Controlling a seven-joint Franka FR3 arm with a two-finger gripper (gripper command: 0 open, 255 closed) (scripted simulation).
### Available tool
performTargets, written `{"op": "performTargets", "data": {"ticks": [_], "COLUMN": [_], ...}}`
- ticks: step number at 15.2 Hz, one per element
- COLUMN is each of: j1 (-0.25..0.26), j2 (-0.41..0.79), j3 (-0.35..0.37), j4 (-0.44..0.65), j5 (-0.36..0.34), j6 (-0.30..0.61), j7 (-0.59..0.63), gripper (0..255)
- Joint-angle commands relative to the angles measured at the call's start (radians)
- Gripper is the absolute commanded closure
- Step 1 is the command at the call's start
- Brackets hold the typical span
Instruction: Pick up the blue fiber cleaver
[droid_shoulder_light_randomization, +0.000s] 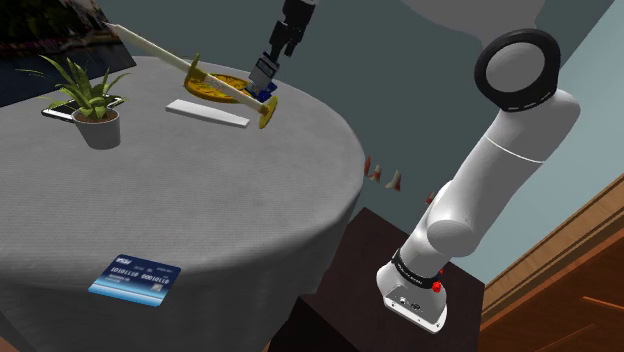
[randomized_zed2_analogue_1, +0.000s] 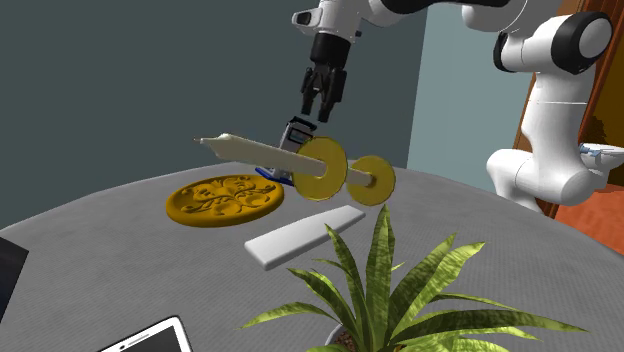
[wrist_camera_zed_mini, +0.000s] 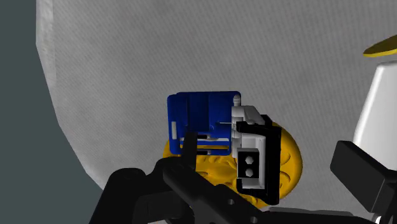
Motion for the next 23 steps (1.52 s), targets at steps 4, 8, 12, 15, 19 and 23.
{"op": "performTargets", "data": {"ticks": [4, 8, 12, 15, 19, 23], "j1": [0.0, -0.001, -0.001, -0.001, 0.0, -0.001], "j2": [-0.012, -0.017, -0.017, -0.017, -0.012, 0.001], "j3": [0.0, -0.001, -0.001, -0.001, 0.0, -0.001], "j4": [-0.08, -0.106, -0.106, -0.107, -0.073, -0.003], "j5": [0.0, 0.0, 0.0, 0.0, 0.0, 0.0], "j6": [0.069, 0.091, 0.092, 0.092, 0.063, 0.006], "j7": [-0.003, -0.003, -0.003, -0.004, -0.003, -0.002], "gripper": [0, 255, 255, 255, 255, 255]}}
